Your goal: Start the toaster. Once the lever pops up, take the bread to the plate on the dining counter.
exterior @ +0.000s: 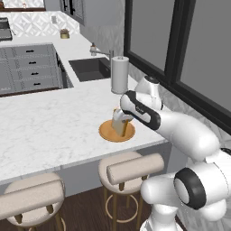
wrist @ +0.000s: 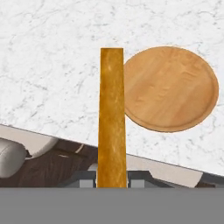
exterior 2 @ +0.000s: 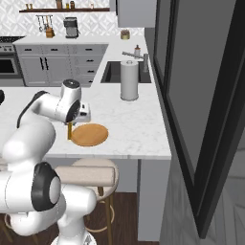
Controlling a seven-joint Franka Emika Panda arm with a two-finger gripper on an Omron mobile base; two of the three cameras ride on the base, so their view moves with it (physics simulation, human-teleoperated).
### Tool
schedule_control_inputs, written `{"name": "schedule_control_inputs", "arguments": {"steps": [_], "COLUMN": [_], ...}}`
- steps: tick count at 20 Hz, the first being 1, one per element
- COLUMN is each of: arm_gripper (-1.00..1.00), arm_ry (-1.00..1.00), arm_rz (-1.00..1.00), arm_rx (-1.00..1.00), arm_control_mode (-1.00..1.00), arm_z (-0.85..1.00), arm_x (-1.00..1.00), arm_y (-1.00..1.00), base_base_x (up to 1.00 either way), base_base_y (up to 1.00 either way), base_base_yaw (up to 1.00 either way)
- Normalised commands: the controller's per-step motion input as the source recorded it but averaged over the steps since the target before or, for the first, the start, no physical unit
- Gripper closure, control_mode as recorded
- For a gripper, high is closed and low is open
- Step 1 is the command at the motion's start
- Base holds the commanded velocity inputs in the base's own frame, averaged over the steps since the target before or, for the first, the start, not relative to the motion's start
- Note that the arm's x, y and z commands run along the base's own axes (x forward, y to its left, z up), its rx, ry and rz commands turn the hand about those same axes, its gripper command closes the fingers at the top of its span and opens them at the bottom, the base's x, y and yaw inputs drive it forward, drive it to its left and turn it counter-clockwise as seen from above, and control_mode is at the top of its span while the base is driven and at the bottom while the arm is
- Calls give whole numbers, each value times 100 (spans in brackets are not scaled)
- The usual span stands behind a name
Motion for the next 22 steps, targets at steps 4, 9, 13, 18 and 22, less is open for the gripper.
{"name": "schedule_control_inputs", "arguments": {"steps": [4,9,13,18,22], "arm_gripper": [100,100,100,100,100], "arm_ry": [1,0,0,2,0], "arm_rz": [0,0,0,0,0], "arm_rx": [0,4,11,4,0], "arm_control_mode": [-100,-100,-100,-100,-100], "arm_z": [-18,-20,-18,-35,-28], "arm_x": [46,36,8,31,41], "arm_y": [0,0,0,0,0], "base_base_x": [0,0,0,0,0], "base_base_y": [0,0,0,0,0], "base_base_yaw": [0,0,0,0,0]}}
